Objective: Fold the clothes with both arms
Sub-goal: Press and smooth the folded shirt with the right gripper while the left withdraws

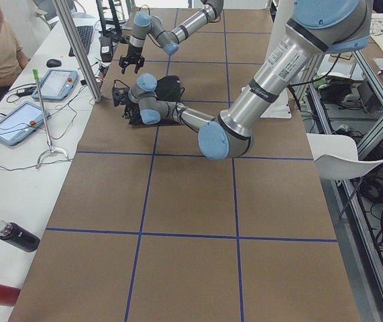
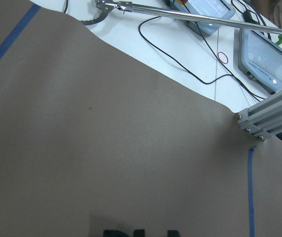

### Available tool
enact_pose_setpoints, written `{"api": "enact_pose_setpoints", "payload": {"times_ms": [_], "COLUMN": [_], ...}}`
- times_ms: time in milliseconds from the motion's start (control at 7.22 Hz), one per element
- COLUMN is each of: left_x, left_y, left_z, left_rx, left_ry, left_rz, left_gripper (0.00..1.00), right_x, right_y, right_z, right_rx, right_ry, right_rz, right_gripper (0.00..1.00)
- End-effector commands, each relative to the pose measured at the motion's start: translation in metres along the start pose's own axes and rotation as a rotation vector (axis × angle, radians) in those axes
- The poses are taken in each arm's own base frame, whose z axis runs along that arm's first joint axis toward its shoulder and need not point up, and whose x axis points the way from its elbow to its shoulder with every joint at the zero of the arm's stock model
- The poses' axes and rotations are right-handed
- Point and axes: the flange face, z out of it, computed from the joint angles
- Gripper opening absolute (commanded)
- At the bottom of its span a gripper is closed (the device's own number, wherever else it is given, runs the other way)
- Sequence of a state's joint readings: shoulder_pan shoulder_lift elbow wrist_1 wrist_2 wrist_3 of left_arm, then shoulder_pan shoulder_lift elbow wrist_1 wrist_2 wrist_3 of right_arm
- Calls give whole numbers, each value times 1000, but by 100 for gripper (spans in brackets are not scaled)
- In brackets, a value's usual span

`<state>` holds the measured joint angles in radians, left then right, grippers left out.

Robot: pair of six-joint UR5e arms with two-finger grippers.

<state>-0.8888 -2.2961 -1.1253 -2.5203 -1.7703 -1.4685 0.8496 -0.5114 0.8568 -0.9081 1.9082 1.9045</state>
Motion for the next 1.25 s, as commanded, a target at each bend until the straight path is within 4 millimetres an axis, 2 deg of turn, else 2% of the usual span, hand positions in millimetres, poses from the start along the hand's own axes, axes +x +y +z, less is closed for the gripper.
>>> {"api": "enact_pose_setpoints", "payload": {"times_ms": [0, 139, 277, 416, 554, 693, 831, 970, 1108], "left_x": [11, -7, -22, -29, -33, -68, -82, -89, -82], "left_y": [-5, 5, -5, -2, -10, -17, -24, -20, -19], "left_z": [-23, -41, -73, -90, -103, -122, -138, -154, -161], "left_rx": [6, -50, -37, -48, -40, -53, -41, -42, -43], "left_ry": [40, 45, 51, 30, 30, 8, 1, -17, -28], "left_rz": [13, 66, 176, 198, 196, 183, 250, 281, 278], "left_gripper": [100, 100, 100, 100, 100, 100, 100, 100, 100], "right_x": [35, 41, 44, 41, 43, 51, 61, 64, 44], "right_y": [41, 59, 85, 116, 143, 168, 186, 197, 207], "right_z": [3, 12, 21, 22, 26, 31, 40, 48, 57], "right_rx": [-26, -10, 15, 5, -20, -41, -37, -26, -11], "right_ry": [-22, -21, -31, -43, -41, -32, -25, -17, 4], "right_rz": [-42, -61, -90, -157, -279, -320, -368, -416, -424], "right_gripper": [100, 98, 76, 1, 0, 0, 0, 0, 0]}}
